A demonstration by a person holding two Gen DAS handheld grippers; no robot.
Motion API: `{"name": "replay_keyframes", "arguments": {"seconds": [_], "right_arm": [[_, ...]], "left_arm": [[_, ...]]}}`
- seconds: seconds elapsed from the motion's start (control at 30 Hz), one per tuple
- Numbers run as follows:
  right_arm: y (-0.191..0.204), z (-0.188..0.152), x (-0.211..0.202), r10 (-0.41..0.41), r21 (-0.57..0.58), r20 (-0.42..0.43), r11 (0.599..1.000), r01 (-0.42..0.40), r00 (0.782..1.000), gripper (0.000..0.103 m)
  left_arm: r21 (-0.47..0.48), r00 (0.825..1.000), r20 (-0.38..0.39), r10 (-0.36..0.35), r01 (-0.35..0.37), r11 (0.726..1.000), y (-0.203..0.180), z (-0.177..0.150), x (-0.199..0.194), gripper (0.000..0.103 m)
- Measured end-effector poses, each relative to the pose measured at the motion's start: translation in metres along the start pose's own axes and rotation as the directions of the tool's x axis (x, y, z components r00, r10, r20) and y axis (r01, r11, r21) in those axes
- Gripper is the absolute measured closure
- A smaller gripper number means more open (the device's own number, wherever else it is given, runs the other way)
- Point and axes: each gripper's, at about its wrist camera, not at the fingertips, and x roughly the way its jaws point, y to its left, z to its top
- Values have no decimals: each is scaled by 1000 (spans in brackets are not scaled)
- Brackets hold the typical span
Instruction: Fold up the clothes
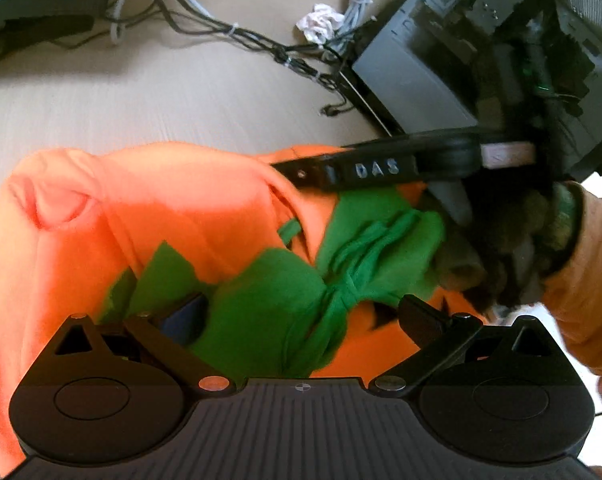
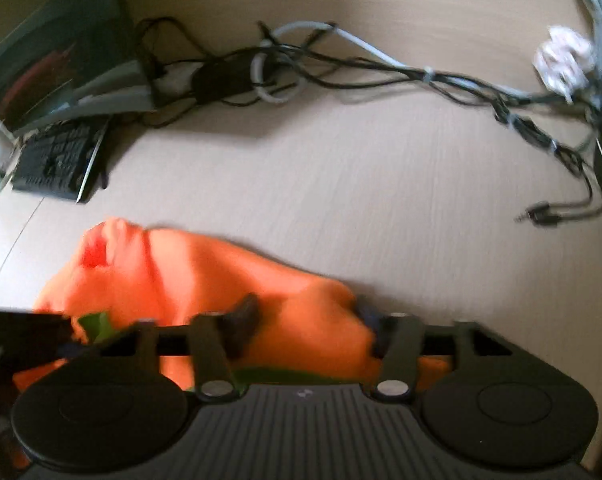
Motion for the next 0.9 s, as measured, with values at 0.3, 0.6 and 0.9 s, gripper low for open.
{"name": "replay_keyframes", "arguments": {"seconds": [0.3, 0.6, 0.9], "right_arm": [[12, 35, -37, -18, -53, 148, 998, 26, 989, 92], [36, 7, -98, 76, -65, 211, 996, -64, 974, 94], [86, -126, -84, 5, -116, 15, 993, -3, 1000, 93]], "left_arm": [[111, 994, 99, -56, 45, 993, -14, 46, -60, 0], [83, 992, -88, -95, 102, 991, -19, 6, 3, 0], [193, 979, -205, -22, 63, 979, -6, -51, -78, 0]]}}
